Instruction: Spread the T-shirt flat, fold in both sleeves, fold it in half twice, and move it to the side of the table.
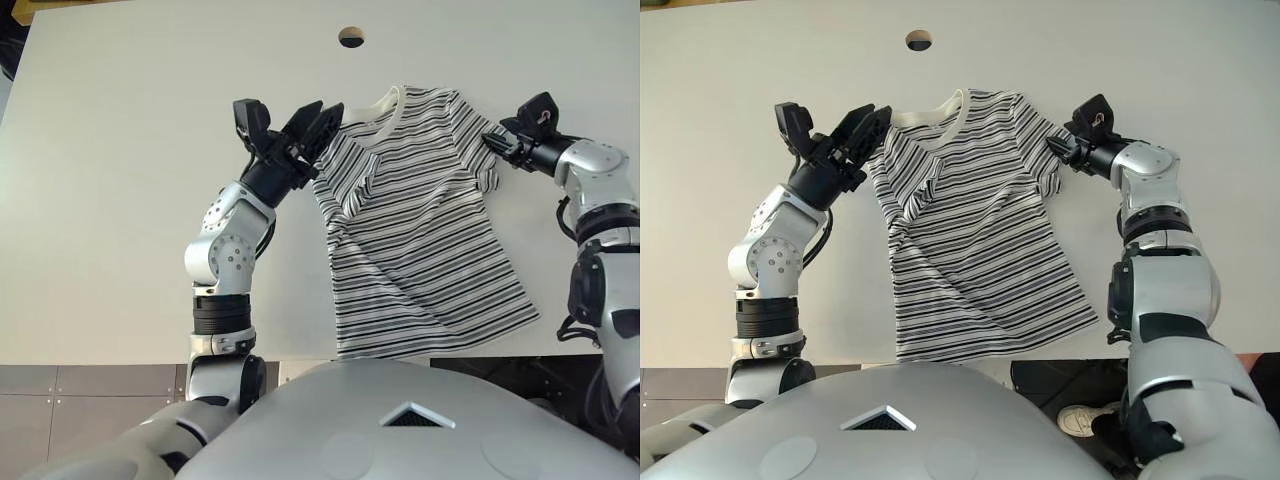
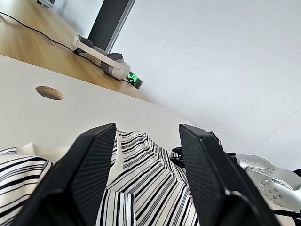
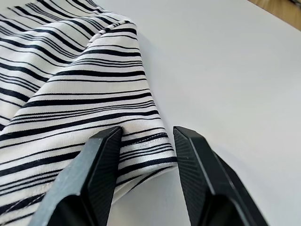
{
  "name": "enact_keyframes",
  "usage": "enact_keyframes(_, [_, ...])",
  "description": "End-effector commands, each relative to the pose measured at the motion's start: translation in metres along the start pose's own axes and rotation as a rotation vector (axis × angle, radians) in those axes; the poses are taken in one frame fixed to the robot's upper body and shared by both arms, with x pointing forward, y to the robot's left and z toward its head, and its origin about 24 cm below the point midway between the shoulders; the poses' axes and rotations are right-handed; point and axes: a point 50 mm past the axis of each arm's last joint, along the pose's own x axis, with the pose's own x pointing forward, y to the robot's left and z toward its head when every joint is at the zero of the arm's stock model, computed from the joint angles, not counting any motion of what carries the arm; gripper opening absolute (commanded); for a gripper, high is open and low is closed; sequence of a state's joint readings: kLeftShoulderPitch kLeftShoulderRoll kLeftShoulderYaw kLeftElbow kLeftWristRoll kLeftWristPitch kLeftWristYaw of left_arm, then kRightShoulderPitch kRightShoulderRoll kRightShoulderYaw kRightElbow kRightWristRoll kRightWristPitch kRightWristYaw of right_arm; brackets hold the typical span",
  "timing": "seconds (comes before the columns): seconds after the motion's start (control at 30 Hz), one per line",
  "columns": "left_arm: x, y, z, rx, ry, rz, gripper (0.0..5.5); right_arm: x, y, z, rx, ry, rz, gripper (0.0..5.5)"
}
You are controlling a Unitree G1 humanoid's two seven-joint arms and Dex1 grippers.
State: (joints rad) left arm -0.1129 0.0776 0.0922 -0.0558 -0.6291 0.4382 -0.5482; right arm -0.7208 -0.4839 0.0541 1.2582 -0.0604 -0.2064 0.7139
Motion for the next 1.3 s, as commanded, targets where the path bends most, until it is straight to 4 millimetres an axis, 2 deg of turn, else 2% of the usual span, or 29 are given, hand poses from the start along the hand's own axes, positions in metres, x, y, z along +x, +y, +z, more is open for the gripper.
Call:
enact_keyframes(0.03, [-0.004, 0.005, 0.0, 0.006, -0.002, 0.033, 2.52, 0.002, 0.007, -0.013, 0.007, 0.079, 0.029, 1.83])
enact_keyframes(0.33, [-0.002, 0.006, -0.001, -0.01, -0.006, 0.037, 2.52, 0.0, 0.003, -0.006, -0.016, 0.047, 0.04, 0.11])
enact_keyframes(0.53, [-0.003, 0.005, -0.003, -0.013, -0.002, 0.038, 2.52, -0.006, -0.003, 0.022, -0.185, -0.105, 0.051, 0.11])
enact_keyframes(0.73, [-0.001, 0.004, -0.004, -0.02, -0.004, 0.028, 2.52, -0.017, 0.004, 0.045, -0.297, -0.218, 0.096, 0.11])
enact_keyframes(0.93, [-0.001, 0.003, -0.003, -0.015, -0.006, 0.025, 2.52, -0.021, 0.035, 0.058, -0.382, -0.251, 0.186, 0.11])
enact_keyframes(1.07, [0.0, 0.003, -0.003, -0.014, -0.009, 0.024, 2.52, -0.015, 0.064, 0.067, -0.417, -0.248, 0.245, 0.11])
enact_keyframes(1.3, [0.001, 0.002, -0.004, -0.023, -0.016, 0.023, 2.52, 0.002, 0.099, 0.073, -0.409, -0.239, 0.31, 0.11])
